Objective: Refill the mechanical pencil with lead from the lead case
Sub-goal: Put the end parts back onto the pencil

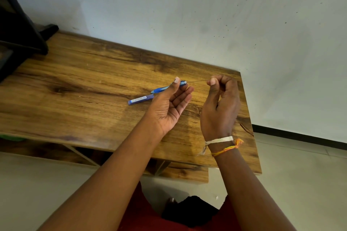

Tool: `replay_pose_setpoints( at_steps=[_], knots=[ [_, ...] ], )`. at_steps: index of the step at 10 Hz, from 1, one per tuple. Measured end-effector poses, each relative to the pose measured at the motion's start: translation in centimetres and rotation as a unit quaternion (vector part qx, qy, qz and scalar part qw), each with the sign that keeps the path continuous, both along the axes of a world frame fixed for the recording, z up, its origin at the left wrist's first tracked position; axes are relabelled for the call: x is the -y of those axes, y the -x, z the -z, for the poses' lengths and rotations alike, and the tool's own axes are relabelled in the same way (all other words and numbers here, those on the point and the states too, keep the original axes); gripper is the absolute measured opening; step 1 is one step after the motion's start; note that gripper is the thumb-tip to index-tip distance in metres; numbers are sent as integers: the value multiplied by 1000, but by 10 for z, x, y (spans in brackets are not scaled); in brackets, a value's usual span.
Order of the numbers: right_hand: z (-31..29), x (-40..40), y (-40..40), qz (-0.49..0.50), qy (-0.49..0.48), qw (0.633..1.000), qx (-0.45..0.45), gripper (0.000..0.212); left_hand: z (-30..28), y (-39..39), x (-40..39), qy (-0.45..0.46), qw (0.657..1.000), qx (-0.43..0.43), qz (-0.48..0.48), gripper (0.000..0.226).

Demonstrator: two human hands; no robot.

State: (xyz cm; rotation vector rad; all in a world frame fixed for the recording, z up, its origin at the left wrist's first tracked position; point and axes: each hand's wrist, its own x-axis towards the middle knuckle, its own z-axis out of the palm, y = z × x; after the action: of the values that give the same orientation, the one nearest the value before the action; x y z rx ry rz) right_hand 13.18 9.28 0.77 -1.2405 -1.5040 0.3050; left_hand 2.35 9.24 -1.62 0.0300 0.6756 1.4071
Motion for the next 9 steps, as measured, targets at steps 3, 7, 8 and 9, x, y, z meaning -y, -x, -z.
replay_pose_setpoints(
  at_steps=[3,7,8,9],
  knots=[
    [2,1,3,-11,-1,1000,17,12,1,2,1,-18,1000,-13,16,21],
    [1,0,2,17,-22,1000,-8,15,1,2,1,-9,1000,-2,8,18],
    [1,-1,1,24,-27,999,-12,16,0,2,1,-8,1000,3,6,20],
    [2,-1,0,20,-20,1000,-11,15,0,1,1,-7,1000,5,6,19]
  ],
)
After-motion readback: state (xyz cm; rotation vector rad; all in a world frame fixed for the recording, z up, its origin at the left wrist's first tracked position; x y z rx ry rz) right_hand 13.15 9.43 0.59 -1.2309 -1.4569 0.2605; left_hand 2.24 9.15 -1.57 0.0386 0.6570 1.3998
